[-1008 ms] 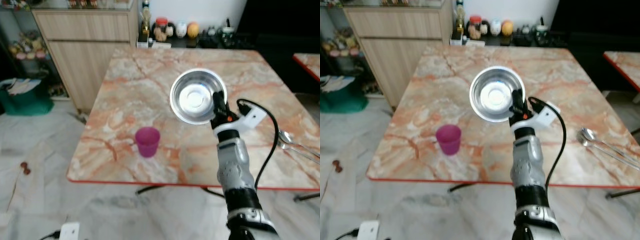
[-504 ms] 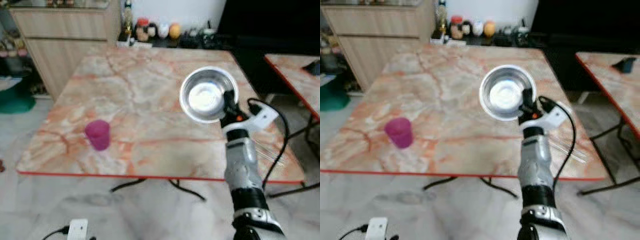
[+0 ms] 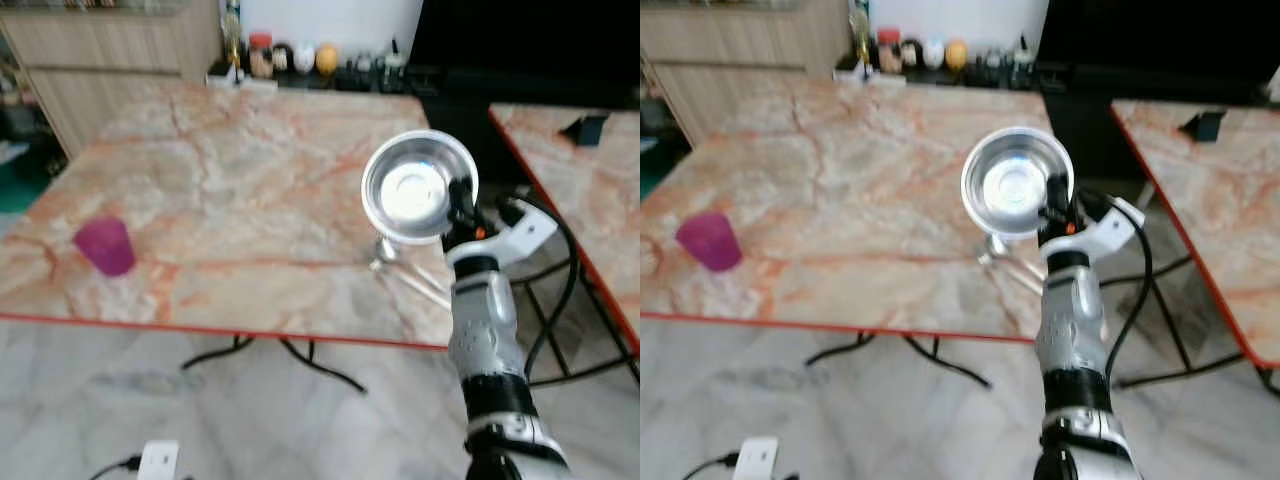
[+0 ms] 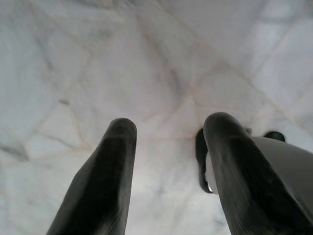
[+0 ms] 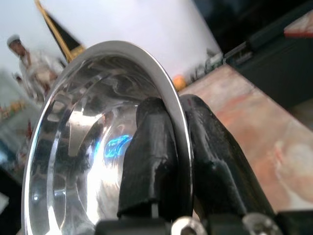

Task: Setting the table

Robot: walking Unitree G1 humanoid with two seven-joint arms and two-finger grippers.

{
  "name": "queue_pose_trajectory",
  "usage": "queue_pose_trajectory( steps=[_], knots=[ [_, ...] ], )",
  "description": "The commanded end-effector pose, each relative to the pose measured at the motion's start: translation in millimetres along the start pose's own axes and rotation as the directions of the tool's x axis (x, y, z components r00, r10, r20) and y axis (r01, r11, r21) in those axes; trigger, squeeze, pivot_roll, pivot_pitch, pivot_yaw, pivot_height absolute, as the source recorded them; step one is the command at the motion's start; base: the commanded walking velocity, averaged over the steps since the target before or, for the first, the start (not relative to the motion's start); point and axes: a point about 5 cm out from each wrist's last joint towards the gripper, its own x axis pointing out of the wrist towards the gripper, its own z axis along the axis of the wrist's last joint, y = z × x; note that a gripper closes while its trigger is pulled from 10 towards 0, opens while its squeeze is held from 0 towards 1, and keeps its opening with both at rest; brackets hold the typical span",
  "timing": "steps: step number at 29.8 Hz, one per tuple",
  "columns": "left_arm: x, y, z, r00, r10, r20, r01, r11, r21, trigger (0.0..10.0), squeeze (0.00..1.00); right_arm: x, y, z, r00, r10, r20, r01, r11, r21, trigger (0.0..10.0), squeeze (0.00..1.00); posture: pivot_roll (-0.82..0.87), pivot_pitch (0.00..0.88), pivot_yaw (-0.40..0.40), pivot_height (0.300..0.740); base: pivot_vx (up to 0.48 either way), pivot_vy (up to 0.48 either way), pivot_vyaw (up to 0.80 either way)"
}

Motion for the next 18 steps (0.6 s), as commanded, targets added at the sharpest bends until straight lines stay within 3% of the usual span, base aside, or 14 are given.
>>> queue_pose_trajectory(
  steps=[1,18],
  knots=[
    [0.3,0.6,1.4,1.000,-0.002,0.004,0.002,1.000,0.004,10.0,0.00,4.3,3.5,8.1,1.000,0.015,0.027,-0.015,1.000,-0.007,10.0,0.00,0.00,0.000,-0.050,0.740,0.000,-0.472,0.00],
    [1.0,-0.1,3.7,1.000,-0.011,0.009,0.010,1.000,0.019,10.0,0.00,4.1,5.0,5.9,1.000,0.015,0.023,-0.015,1.000,-0.005,10.0,0.00,-0.01,0.000,-0.042,0.740,0.000,-0.472,0.00]
  ],
)
